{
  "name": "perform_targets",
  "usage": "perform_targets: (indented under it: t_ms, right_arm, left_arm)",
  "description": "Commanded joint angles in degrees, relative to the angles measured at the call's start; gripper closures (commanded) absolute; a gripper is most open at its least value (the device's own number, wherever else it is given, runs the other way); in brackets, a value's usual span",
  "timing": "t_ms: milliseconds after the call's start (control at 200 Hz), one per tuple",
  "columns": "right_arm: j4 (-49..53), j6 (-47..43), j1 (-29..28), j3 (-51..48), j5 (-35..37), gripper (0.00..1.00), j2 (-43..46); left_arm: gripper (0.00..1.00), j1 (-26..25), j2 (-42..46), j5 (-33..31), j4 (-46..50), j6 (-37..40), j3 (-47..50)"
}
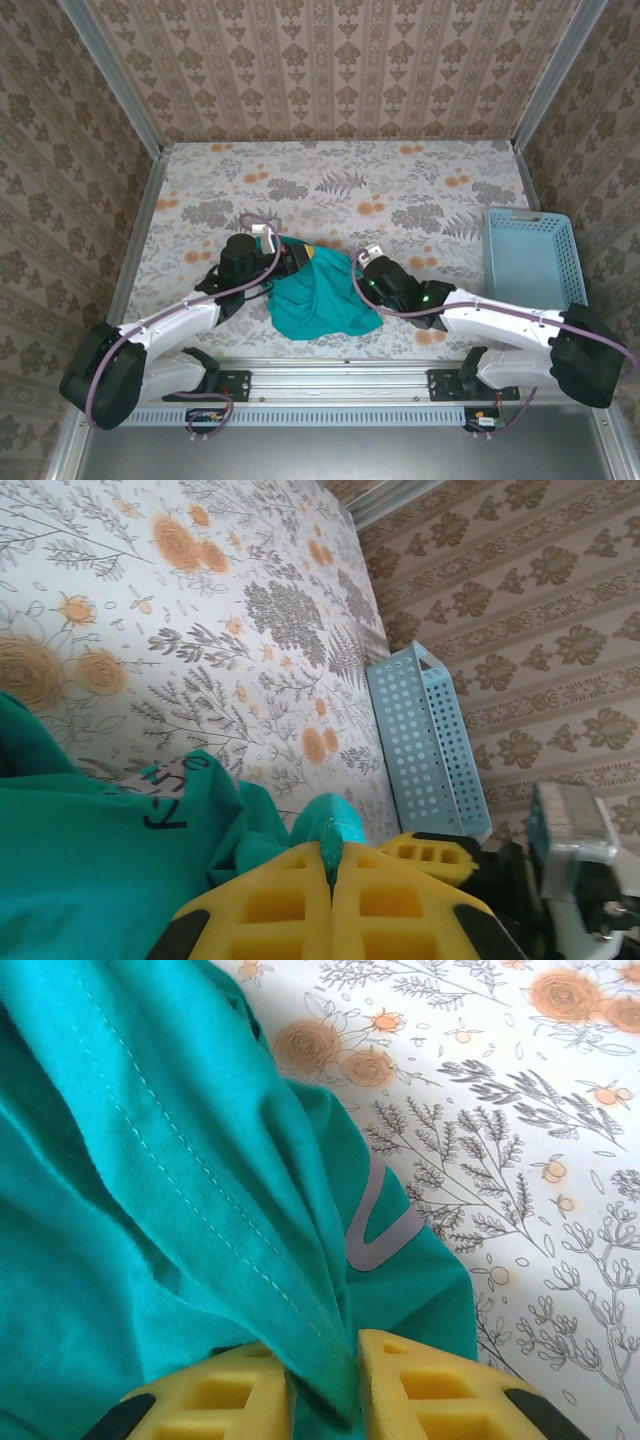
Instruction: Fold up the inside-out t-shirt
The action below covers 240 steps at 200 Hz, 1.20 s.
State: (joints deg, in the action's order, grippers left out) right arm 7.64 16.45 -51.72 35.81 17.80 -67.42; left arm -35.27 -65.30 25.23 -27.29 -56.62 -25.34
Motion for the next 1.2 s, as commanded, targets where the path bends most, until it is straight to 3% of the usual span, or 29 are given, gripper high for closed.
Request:
perform_targets:
  t_ms: [0, 110, 205, 340, 465, 650, 815, 915, 1040, 1195]
  right_arm:
    - [1.04, -0.74, -0.16, -1.37, -0.10, 0.63, 4.41]
    - [-1.45, -2.82, -1.18, -1.89, -1.68, 0.40, 7.40]
    - [-2.61, -4.68, -2.14, -0.25, -1.97, 0.27, 6.32]
    - [-3.45, -7.36, -3.61, 3.96, 0.83, 0.21, -0.30]
    - [-4.04, -8.48, -4.17, 7.90, 4.52, 0.22, -6.86]
    - [-3.63, -10.36, -4.09, 12.41, 10.39, 0.37, -15.00]
    - [-2.77, -11.55, -4.17, 13.58, 12.61, 0.73, -16.25]
    - [-2.00, -11.39, -4.26, 13.17, 12.45, 0.89, -14.16]
    - [0.33, -10.87, -4.35, 12.88, 11.50, 0.96, -10.69]
    - [3.33, -7.89, -4.20, 10.57, 10.65, 1.00, -5.02]
  left_arm:
    - [1.00, 0.47, -0.75, -0.53, 1.36, -0.42, -0.03]
    - [1.00, 0.38, -1.10, -0.05, 1.18, -0.58, -0.45]
    - [1.00, 0.37, -1.08, 0.07, 1.18, -0.66, -0.81]
    - [1.00, 0.20, -0.88, 0.17, 1.40, -0.77, -1.11]
    - [1.00, 0.11, -0.71, 0.33, 1.54, -0.90, -1.20]
    - [1.00, 0.02, -0.03, 0.47, 2.13, -1.03, -1.42]
    - [1.00, 0.02, 0.95, -0.09, 4.70, -0.08, -1.99]
    - [0.99, 0.02, 1.16, -0.56, 5.18, 0.09, -1.90]
    - [0.86, 0.04, 1.30, -0.62, 5.18, 0.33, -1.91]
    - [0.55, 0.20, 3.63, -1.05, 7.59, 2.43, -1.73]
